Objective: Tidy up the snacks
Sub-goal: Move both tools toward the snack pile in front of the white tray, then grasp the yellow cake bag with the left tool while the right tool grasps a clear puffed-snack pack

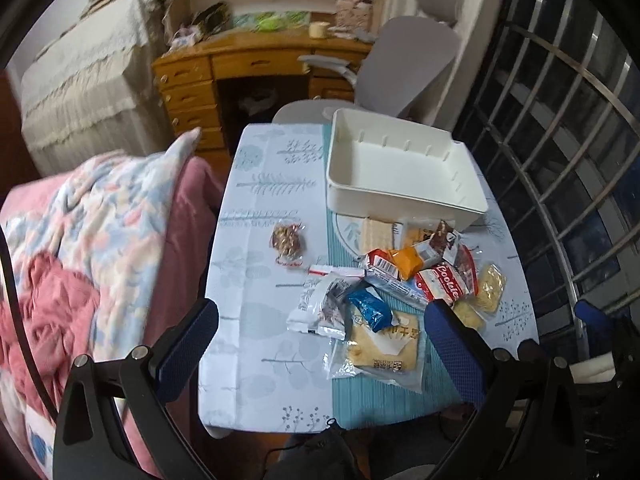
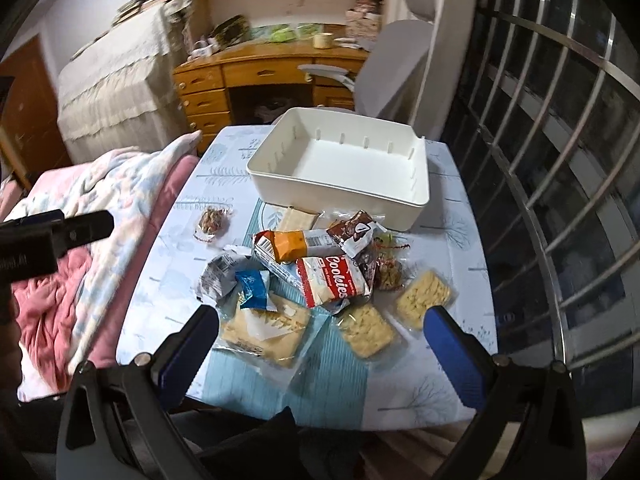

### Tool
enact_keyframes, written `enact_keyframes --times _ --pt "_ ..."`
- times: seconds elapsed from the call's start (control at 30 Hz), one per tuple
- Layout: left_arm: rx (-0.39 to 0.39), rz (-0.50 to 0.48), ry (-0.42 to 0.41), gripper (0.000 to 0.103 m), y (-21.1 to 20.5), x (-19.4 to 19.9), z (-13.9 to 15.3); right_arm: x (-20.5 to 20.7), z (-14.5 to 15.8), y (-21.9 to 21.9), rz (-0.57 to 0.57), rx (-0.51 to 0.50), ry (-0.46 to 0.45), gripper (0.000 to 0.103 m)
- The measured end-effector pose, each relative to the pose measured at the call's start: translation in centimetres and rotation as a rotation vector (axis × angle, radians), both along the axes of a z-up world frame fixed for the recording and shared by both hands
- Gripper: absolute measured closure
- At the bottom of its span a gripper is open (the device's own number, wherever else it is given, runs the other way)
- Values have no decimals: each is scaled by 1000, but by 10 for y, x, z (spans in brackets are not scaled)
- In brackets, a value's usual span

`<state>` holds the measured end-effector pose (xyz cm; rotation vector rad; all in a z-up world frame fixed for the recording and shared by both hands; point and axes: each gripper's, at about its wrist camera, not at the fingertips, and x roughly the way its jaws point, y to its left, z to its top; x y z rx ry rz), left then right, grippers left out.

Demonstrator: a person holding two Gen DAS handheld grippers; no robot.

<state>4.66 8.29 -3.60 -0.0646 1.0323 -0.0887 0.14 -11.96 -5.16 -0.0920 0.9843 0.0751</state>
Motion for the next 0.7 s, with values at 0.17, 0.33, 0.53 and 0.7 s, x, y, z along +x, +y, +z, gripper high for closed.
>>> enact_keyframes --times 0.17,0.33,0.53,0.7 --pt "-37 94 70 1 -4 11 -19 13 -16 -18 68 8 41 0" --pt "-100 208 185 1 -9 17 -48 27 -33 -41 115 41 110 0" --pt "-178 360 329 1 -17 17 -96 48 -58 -62 192 32 185 0" --pt "-233 473 462 1 -23 13 -136 60 -81 -71 289 32 245 2"
